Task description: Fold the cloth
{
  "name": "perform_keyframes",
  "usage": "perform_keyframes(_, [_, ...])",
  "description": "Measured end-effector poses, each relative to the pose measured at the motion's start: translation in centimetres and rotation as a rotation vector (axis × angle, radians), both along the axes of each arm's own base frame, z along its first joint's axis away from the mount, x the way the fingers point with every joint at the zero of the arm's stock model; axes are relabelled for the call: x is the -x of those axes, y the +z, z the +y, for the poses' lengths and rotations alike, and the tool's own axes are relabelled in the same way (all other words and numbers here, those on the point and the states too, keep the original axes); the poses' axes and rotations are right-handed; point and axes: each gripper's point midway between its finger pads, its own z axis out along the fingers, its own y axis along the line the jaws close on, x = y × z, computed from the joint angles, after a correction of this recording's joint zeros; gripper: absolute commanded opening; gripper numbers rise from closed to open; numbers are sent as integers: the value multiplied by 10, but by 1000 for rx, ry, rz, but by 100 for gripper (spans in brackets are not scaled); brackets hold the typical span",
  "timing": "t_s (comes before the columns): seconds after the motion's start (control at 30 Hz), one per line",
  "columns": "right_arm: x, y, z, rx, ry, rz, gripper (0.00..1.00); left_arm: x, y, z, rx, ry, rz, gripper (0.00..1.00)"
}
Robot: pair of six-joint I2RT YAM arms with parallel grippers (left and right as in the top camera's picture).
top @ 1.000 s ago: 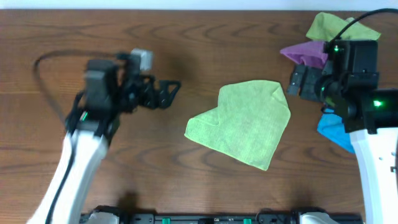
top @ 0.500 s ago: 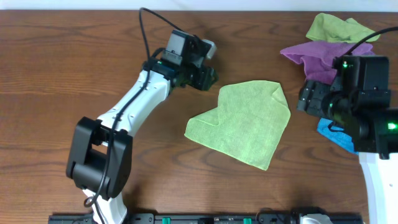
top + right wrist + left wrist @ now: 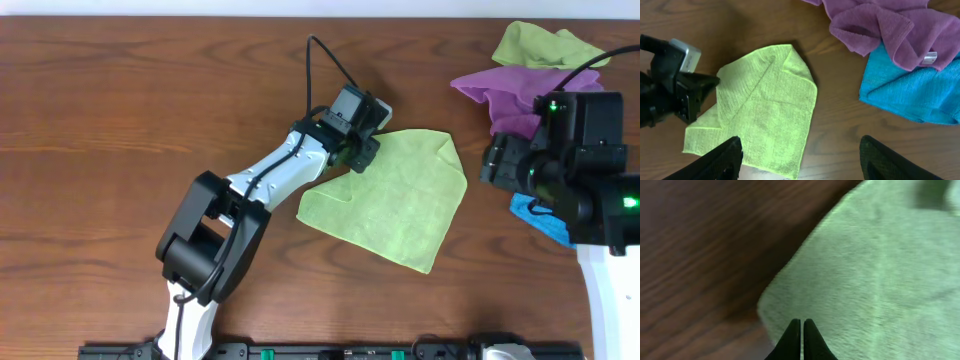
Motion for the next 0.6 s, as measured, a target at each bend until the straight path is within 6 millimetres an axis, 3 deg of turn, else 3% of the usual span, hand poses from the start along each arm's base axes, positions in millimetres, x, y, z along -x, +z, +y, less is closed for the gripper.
perform_keyframes(0.6, [7, -4, 0, 2, 0, 32, 73, -7, -22, 8, -49, 28, -1, 6])
